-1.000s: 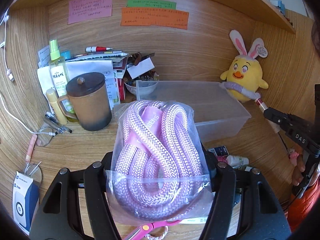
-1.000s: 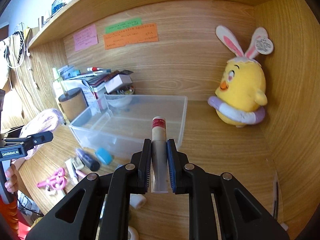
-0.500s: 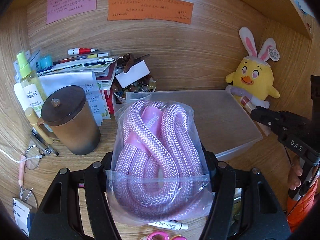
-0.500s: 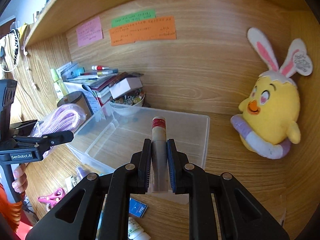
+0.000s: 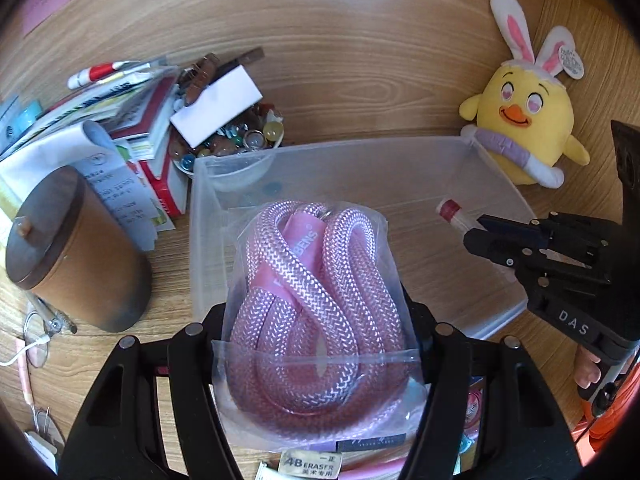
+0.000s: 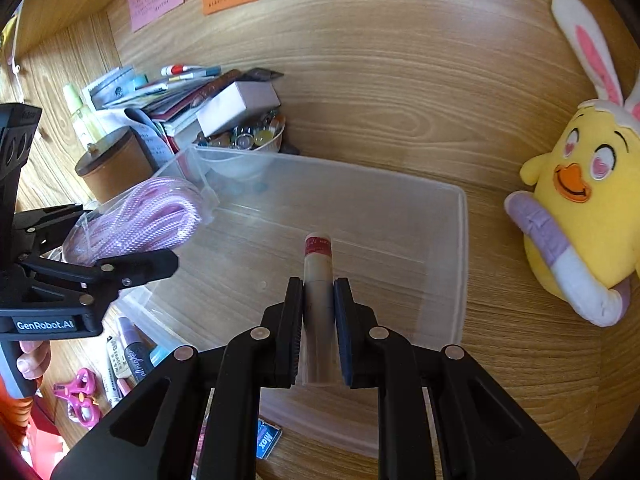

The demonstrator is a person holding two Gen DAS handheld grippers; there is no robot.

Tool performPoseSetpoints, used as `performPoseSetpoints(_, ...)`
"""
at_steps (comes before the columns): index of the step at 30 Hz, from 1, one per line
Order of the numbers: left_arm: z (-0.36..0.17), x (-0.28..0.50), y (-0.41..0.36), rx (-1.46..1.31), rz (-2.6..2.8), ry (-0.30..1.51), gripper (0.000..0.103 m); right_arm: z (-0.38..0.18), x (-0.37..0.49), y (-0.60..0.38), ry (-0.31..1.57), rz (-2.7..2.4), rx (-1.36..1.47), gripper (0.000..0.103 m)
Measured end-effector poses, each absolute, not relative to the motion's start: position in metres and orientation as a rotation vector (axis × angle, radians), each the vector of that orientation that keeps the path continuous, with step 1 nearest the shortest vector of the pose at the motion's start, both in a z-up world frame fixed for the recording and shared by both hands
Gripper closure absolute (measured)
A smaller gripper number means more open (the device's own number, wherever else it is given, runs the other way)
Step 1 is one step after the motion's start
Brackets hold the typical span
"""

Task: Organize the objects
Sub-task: 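Carry the pink rope bag and white tube into the clear box and release both, then grasp the pink scissors with the left gripper while the right grasps the tape roll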

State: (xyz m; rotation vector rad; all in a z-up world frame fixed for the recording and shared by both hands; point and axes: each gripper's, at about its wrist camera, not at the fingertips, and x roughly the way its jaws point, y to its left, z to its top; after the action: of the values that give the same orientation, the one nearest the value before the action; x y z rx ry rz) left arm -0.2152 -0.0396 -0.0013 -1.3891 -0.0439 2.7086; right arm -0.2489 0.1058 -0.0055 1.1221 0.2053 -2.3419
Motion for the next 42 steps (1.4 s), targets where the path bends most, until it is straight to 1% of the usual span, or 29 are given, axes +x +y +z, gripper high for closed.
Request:
performPoseSetpoints(10,-0.001,-0.219,-0.040,-1.402,2.695,-0.044,0.038,-0.011,-0.250,0.099,0.247,-2.358,1.145,0.088)
performPoseSetpoints(11,0.002,-0.218,-0.040,-1.390,2.699,-0.044,0.038,-0.009,-0.249,0.100,0.246,-2.361,1.141,0.085)
performPoseSetpoints(12,0.005,-0.215,-0.040,-1.378,2.705,-0.043,0.038,-0.007,-0.248,0.101,0.244,-2.366,1.135,0.078)
performPoseSetpoints(13,0.008,-0.212,-0.040,-1.363,2.712,-0.041,0.038,-0.004,-0.245,0.102,0.239,-2.374,1.123,0.074)
performPoseSetpoints(15,0.016,-0.205,-0.039,-1.328,2.727,-0.020,0.038,0.005,-0.238,0.106,0.235,-2.400,1.084,0.058)
performPoseSetpoints(17,0.023,-0.196,-0.038,-1.294,2.747,0.006,0.034,0.013,-0.229,0.111,0.237,-2.426,1.042,0.052)
performPoseSetpoints(19,0.030,-0.185,-0.037,-1.258,2.770,0.020,0.027,0.022,-0.219,0.114,0.238,-2.444,1.004,0.049)
performPoseSetpoints(20,0.033,-0.179,-0.038,-1.242,2.780,0.023,0.024,0.026,-0.213,0.117,0.236,-2.453,0.986,0.045)
performPoseSetpoints(21,0.036,-0.172,-0.038,-1.226,2.791,0.028,0.020,0.031,-0.206,0.120,0.232,-2.467,0.967,0.039)
performPoseSetpoints(22,0.040,-0.165,-0.039,-1.211,2.807,0.038,0.016,0.035,-0.200,0.123,0.228,-2.480,0.948,0.036)
performPoseSetpoints(24,0.045,-0.150,-0.038,-1.176,2.843,0.074,0.011,0.045,-0.185,0.130,0.224,-2.506,0.905,0.028)
performPoseSetpoints(27,0.052,-0.125,-0.039,-1.128,2.883,0.118,0.006,0.057,-0.160,0.140,0.214,-2.532,0.843,0.021)
performPoseSetpoints(31,0.053,-0.094,-0.043,-1.109,2.897,0.132,0.004,0.061,-0.134,0.148,0.197,-2.527,0.826,0.019)
performPoseSetpoints(33,0.051,-0.079,-0.045,-1.103,2.905,0.131,0.004,0.058,-0.120,0.152,0.178,-2.517,0.830,0.014)
performPoseSetpoints(35,0.048,-0.065,-0.045,-1.101,2.909,0.131,0.004,0.052,-0.106,0.156,0.175,-2.522,0.838,0.013)
performPoseSetpoints(42,0.020,-0.026,-0.051,-1.169,2.896,0.105,0.004,0.023,-0.070,0.169,0.163,-2.540,0.907,0.013)
